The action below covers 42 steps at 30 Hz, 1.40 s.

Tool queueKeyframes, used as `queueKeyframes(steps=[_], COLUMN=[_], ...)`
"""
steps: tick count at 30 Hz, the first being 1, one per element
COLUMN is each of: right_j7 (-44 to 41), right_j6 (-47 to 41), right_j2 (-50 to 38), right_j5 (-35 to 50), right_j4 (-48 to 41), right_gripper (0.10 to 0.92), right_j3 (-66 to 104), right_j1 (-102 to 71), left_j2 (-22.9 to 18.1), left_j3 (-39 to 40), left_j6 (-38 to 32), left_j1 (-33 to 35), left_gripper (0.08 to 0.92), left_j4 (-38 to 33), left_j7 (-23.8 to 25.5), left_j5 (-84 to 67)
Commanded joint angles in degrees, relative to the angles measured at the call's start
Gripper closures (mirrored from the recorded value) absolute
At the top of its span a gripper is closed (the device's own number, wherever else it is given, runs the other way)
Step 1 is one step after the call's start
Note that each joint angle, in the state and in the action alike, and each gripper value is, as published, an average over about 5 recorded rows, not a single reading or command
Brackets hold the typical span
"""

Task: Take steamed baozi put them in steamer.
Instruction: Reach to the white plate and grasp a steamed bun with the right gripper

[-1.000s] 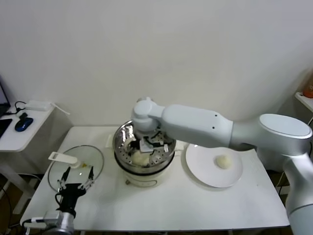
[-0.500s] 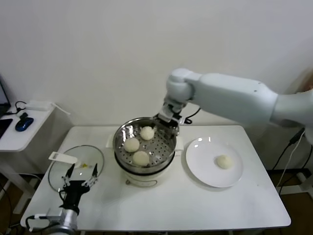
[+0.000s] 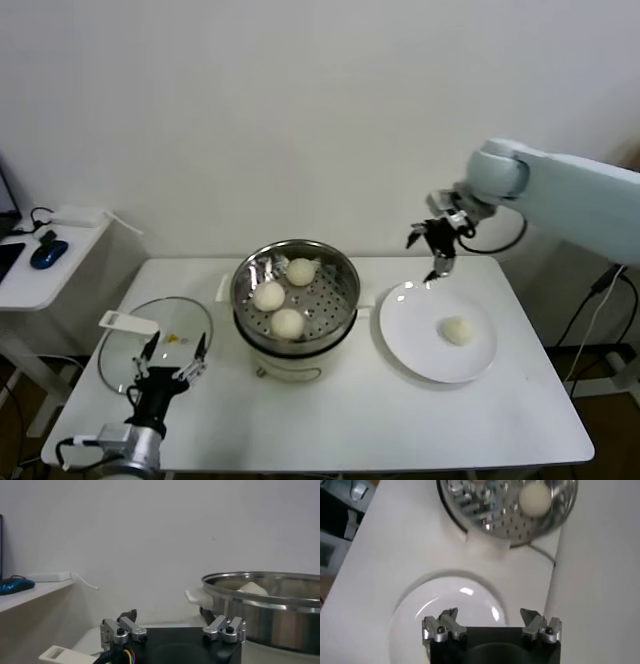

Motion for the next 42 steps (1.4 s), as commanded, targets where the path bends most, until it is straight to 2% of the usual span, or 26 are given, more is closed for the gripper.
queueKeyframes(steps=[1,4,15,26,42], right_j7=[0.5,-0.7,-1.2,-1.1,-0.6], right_j6=[-1.7,1.6,3.9,5.3,6.5], right_j2=[-9.0,-7.9,-2.1,3.5,7.2], right_j5=[-9.3,-15.8,-21.5,-23.9,-25.3], right_j4=[-3.8,-5.9,-14.5,-21.8,-25.2], right_gripper=[0.203,0.203,0.203,0.203,0.203], right_j3=[7.6,11.0,19.1,23.9,26.0], right_j1=[-15.1,-19.1,-28.3,-32.2,-34.3], left_j2=[0.0,-0.2,0.3,-0.1,0.1], left_j3=[-0.1,-0.2,-1.0,-0.8,-1.0], left_j6=[0.1,0.1,0.6,0.9,0.9], left_j1=[0.4,0.6,1.2,1.3,1.4], left_gripper=[0.177,0.177,0.177,0.177,0.177], left_j4=[-0.5,-0.5,-0.4,-0.6,-0.4], left_j7=[0.3,0.4,0.4,0.3,0.4], left_j5=[0.2,0.3,1.3,1.8,1.9])
